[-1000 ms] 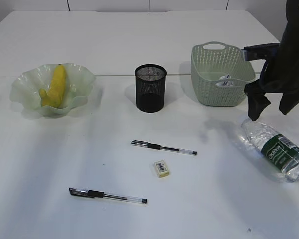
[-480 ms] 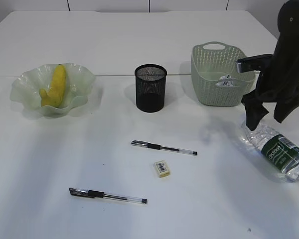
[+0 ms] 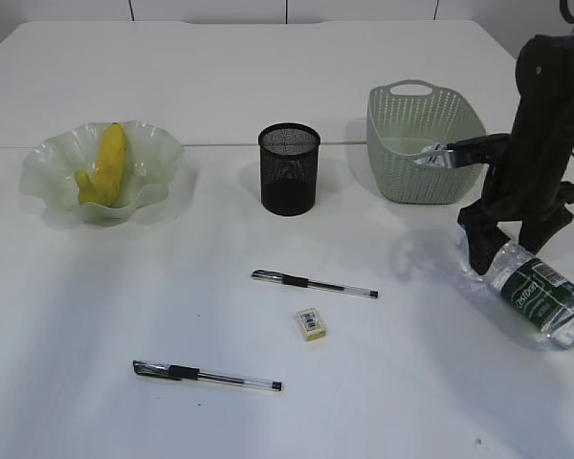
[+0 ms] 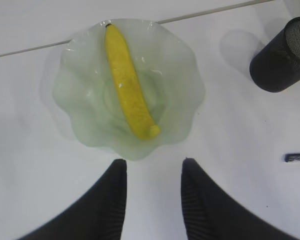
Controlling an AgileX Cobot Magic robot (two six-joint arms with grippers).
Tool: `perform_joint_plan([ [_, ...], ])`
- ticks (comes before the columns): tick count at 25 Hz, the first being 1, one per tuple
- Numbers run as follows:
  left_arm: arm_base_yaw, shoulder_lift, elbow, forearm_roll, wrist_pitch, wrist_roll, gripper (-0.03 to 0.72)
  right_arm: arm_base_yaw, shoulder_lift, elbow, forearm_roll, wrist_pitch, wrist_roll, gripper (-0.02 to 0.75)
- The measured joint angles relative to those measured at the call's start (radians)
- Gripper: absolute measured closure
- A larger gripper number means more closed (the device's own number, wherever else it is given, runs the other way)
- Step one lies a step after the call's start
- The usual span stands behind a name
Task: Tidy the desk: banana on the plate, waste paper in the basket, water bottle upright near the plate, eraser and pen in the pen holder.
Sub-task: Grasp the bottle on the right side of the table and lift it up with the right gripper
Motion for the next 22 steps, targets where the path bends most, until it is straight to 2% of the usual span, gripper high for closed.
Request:
perform_joint_plan([
  [15,0.0,0.0,0.0,0.007,0.005,0.0,0.435,0.0,0.053,0.0,0.0,-0.006,-0.004,0.155],
  [17,0.0,0.0,0.0,0.007,0.005,0.0,0.435,0.0,0.057,0.0,0.0,-0.006,-0.004,0.193],
  [20,0.0,0.0,0.0,0.007,0.005,0.0,0.435,0.0,0.057,0.0,0.002,-0.006,-0.002,0.312],
  [22,0.0,0.0,0.0,0.007,0.005,0.0,0.435,0.0,0.057,0.0,0.002,-0.006,0.0,0.363],
])
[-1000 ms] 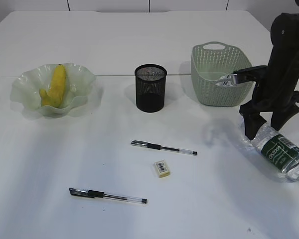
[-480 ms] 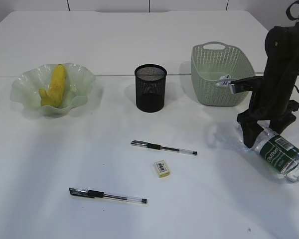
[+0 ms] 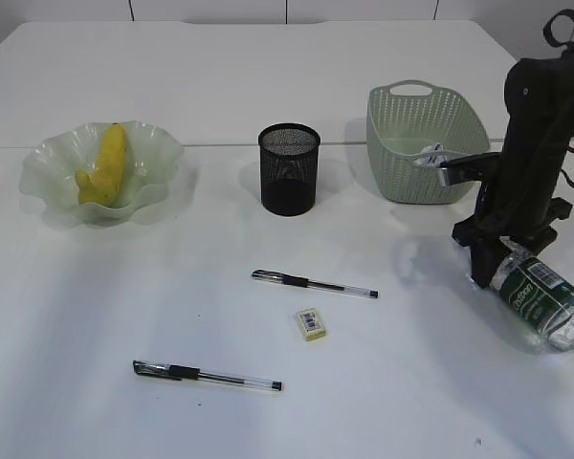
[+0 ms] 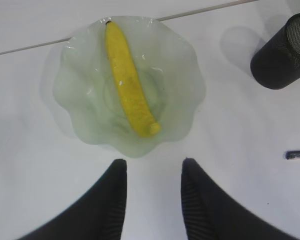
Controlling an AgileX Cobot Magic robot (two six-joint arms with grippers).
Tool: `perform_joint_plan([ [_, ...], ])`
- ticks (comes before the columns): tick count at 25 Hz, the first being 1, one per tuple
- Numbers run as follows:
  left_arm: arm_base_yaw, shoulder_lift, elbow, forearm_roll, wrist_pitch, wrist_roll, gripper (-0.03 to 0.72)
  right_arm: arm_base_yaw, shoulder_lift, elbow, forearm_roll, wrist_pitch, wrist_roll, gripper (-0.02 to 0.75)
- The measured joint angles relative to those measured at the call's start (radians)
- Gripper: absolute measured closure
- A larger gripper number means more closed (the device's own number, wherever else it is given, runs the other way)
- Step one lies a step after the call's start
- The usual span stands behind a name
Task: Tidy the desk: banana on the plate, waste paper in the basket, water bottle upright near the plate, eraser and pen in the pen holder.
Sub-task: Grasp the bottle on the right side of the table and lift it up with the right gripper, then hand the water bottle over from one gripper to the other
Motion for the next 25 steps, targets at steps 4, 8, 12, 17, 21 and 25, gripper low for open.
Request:
perform_joint_plan([
  [4,0.0,0.0,0.0,0.0,0.002,0.0,0.435,0.0,0.0,0.0,0.006,0.0,0.022,0.367],
  [8,0.0,0.0,0.0,0.0,0.006,0.0,0.435,-0.002,-0.006,0.0,0.048,0.0,0.031,0.368],
  [12,0.0,0.0,0.0,0.0,0.008,0.0,0.435,-0.002,-0.044,-0.007,0.071,-0.009,0.037,0.37],
  [17,0.0,0.0,0.0,-0.009,0.013,0.0,0.435,-0.002,-0.128,-0.094,0.084,-0.005,0.037,0.371],
  [21,0.0,0.0,0.0,-0.057,0.021,0.0,0.435,-0.002,-0.172,-0.193,0.169,0.009,0.034,0.371],
  [25,0.0,0.0,0.0,-0.128,0.022,0.004,0.435,-0.002,-0.175,-0.307,0.314,0.016,-0.01,0.371],
])
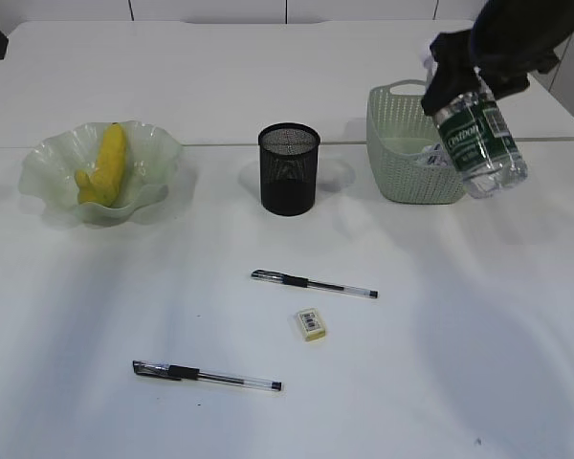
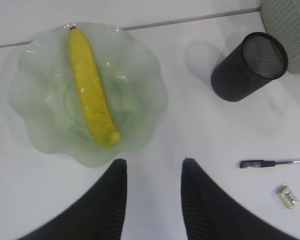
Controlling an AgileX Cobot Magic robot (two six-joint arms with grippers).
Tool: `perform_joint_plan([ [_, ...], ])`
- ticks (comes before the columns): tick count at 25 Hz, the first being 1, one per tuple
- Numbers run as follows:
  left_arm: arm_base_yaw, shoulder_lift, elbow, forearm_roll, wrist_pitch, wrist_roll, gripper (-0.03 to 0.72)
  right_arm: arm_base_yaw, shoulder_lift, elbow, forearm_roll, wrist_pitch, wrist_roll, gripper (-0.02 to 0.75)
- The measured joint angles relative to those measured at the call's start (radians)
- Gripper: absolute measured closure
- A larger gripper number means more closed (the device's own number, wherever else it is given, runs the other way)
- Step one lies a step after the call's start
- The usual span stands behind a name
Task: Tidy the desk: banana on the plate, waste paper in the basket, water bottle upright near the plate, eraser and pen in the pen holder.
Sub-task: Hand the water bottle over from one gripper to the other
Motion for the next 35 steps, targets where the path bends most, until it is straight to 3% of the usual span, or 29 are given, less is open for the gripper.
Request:
perform_joint_plan([
  [11,0.0,0.0,0.0,-0.255,0.047,0.155,0.435,0.0,0.0,-0.14,0.461,0.018,-0.227,0.372],
  [18,0.0,0.0,0.0,-0.308,0.072,0.224,0.435,0.003,0.0,-0.14,0.69,0.023,-0.413,0.372],
  [30,0.0,0.0,0.0,-0.336,0.073,0.249,0.435,0.157,-0.071,-0.142,0.829,0.019,-0.641,0.374],
  [35,0.0,0.0,0.0,-0.375,0.096,0.309,0.435,0.181,-0.071,-0.142,0.911,0.026,-0.683,0.374],
])
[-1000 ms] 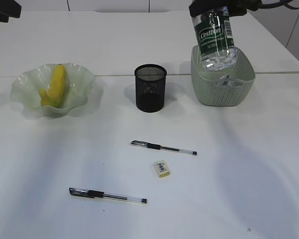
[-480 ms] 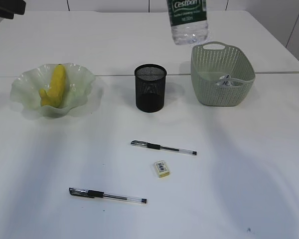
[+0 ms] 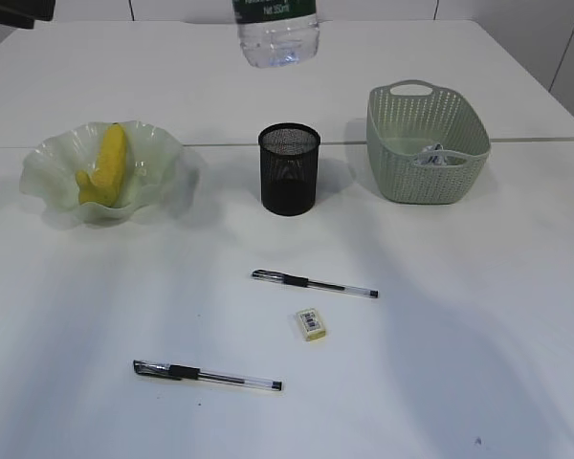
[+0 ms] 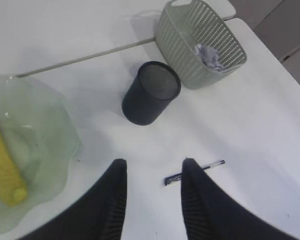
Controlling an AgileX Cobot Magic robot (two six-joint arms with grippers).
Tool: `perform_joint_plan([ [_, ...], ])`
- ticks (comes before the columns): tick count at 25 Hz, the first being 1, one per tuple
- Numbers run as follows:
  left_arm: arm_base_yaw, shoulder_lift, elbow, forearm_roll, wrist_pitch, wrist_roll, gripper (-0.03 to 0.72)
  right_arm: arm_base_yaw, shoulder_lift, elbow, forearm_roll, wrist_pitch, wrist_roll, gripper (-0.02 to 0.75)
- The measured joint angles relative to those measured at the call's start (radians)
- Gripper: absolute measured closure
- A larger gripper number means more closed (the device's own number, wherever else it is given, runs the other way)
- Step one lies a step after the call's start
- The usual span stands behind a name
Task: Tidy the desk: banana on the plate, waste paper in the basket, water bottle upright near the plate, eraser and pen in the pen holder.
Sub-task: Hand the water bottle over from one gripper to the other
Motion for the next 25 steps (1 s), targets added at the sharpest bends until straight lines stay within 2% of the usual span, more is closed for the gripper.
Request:
perform_joint_plan([
  [6,0.0,0.0,0.0,-0.139,0.095,0.251,0.435,0.0,0.0,0.0,0.074,-0.006,-0.019,0.374],
  [11,0.0,0.0,0.0,-0.292,0.164,0.384,0.435,0.0,0.0,0.0,0.088,-0.008,-0.022,0.374],
  [14,0.0,0.0,0.0,-0.342,0.166,0.413,0.435,0.0,0.0,0.0,0.095,-0.008,-0.028,0.374],
  [18,-0.014,0.0,0.0,-0.35,0.166,0.428,0.435,0.0,0.0,0.0,0.109,-0.007,-0.038,0.374],
  [25,-0.116,0.0,0.0,-0.35,0.168,0.439,0.449,0.0,0.0,0.0,0.114,-0.011,-0.042,0.374],
])
